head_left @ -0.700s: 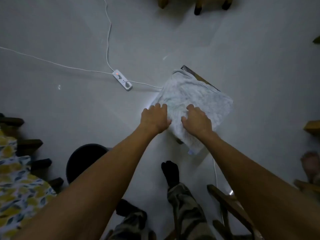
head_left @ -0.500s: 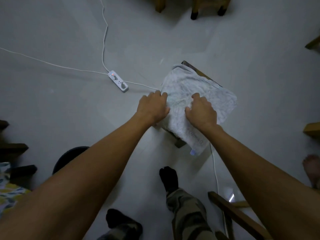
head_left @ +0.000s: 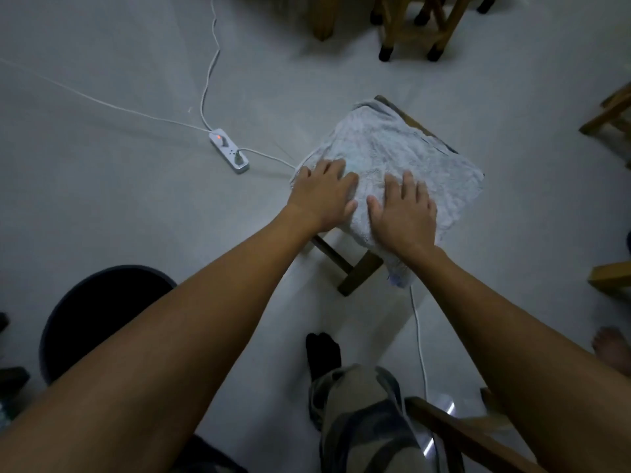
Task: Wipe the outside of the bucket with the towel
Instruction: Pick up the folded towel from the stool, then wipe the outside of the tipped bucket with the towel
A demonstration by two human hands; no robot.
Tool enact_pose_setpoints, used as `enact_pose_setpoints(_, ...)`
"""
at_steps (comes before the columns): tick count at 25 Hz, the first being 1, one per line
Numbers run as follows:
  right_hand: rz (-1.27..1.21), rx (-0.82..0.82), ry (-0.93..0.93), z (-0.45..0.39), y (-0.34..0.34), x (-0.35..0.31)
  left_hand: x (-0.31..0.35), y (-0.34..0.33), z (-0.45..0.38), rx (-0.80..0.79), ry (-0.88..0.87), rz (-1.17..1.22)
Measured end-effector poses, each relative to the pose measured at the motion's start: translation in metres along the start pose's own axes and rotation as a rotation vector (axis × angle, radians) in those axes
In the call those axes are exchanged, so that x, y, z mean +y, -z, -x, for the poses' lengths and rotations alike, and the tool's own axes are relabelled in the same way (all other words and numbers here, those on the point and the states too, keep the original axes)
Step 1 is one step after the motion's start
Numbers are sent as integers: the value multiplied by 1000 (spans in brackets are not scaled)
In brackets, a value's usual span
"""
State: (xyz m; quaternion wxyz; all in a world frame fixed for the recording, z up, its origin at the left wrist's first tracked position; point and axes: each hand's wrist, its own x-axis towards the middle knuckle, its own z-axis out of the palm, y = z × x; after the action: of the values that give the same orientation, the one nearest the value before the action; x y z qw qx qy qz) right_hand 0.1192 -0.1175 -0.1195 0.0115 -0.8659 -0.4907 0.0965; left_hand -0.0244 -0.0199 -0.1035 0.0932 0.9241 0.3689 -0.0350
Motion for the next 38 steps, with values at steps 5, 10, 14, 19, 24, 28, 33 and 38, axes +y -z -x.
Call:
enact_pose_setpoints(5,-9,116,-8,31,-10,-10,9,0,35,52,23,96)
enact_pose_setpoints(10,-153,207,117,42,4,-15,21,13,53,60,97,66)
enact_pose_setpoints(14,-277,118,167,60,16,-28,28,24,71,47,129,119)
enact_pose_setpoints(19,-477,72,322,90,22,-52,22,36,115,15,191,130)
enact_pose_setpoints(24,-601,-4,382,131,22,-92,-7,35,178,-1,296,134)
enact_pose_setpoints(28,-721,-101,366,169,17,-124,-31,32,230,-5,374,140)
enact_pose_setpoints(33,-824,-222,368,207,-11,-151,-49,9,281,-47,467,157)
enact_pose_setpoints(38,-851,-308,373,214,-50,-155,-64,-28,290,-81,545,227)
